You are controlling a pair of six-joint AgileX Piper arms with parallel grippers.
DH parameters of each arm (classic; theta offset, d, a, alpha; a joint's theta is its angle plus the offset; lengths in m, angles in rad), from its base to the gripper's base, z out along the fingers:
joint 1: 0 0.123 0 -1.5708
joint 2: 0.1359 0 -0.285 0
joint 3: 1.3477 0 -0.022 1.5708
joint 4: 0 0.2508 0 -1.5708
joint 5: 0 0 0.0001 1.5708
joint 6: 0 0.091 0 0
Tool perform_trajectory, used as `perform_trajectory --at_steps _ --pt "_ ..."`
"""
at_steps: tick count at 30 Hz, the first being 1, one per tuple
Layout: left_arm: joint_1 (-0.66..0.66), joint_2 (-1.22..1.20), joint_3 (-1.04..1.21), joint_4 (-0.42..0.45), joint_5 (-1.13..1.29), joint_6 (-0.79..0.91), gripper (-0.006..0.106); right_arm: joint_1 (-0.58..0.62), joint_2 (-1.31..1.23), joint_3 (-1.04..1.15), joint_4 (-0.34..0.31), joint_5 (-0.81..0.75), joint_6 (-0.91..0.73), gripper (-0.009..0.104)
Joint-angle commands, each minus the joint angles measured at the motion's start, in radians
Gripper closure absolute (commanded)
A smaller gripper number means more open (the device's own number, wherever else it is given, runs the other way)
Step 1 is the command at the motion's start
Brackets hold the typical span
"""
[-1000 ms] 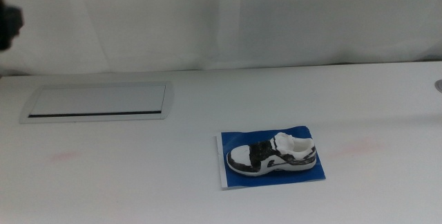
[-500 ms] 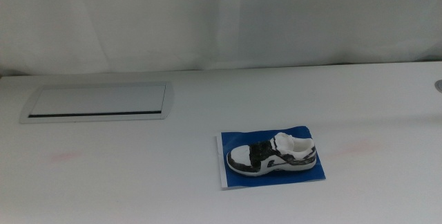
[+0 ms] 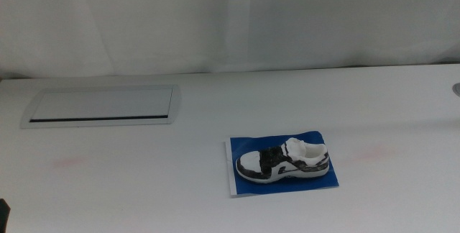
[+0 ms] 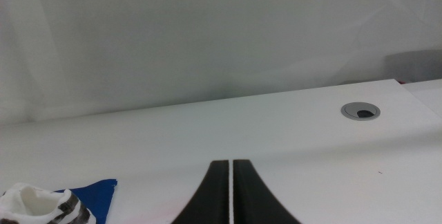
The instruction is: Use one arm to grab the shoe from the table and place it on the mat.
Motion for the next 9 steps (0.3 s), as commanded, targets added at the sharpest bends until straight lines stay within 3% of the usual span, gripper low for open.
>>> perform_trajectory --at_steps 1,9 --pt "0.001 -0.007 0.038 0.003 -0.009 -0.007 0.103 -0.002 -0.003 0.041 -0.011 -0.007 -0.007 0.097" --pt "0.001 -0.007 0.038 0.003 -0.014 -0.011 0.103 -0.002 -0.003 0.041 -0.011 -0.009 -0.007 0.097"
